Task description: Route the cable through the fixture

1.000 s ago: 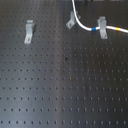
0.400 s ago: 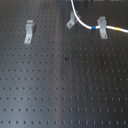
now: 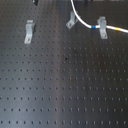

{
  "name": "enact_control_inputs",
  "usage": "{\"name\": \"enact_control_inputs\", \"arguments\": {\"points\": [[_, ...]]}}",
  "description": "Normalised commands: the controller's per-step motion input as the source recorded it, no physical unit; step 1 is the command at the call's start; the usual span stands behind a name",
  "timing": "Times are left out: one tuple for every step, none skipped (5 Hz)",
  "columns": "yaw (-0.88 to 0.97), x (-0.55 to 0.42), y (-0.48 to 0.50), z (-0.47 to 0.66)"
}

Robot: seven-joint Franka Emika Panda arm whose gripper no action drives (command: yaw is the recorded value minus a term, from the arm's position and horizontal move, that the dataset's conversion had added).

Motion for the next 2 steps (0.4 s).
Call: {"name": "enact_control_inputs", "arguments": {"points": [[-0.35,-0.188,0.151,0.02],[-0.32,-0.044,0.156,0.34]]}}
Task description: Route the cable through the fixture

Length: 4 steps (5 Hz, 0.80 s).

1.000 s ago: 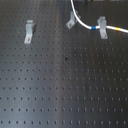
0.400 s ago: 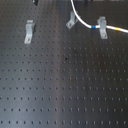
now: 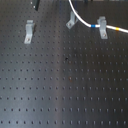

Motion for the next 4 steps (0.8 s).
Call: {"name": "enact_control_inputs", "arguments": {"points": [[-0.28,0.000,0.189,0.48],[-0.19,0.012,0.255,0.48],[0.00,-0.037,0.244,0.25],[0.00,0.059,0.227,0.18]]}}
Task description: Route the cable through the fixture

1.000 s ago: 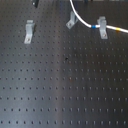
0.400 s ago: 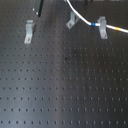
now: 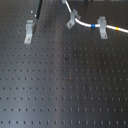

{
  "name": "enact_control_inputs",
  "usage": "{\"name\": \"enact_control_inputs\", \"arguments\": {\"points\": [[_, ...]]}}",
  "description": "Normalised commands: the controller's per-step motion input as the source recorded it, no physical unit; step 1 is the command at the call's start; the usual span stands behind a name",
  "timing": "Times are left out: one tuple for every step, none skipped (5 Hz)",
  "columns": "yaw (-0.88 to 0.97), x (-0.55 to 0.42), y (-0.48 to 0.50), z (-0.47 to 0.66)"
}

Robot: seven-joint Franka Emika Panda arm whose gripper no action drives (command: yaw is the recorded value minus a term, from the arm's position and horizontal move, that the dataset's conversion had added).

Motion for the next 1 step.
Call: {"name": "enact_control_inputs", "arguments": {"points": [[0.00,0.001,0.002,0.05]]}}
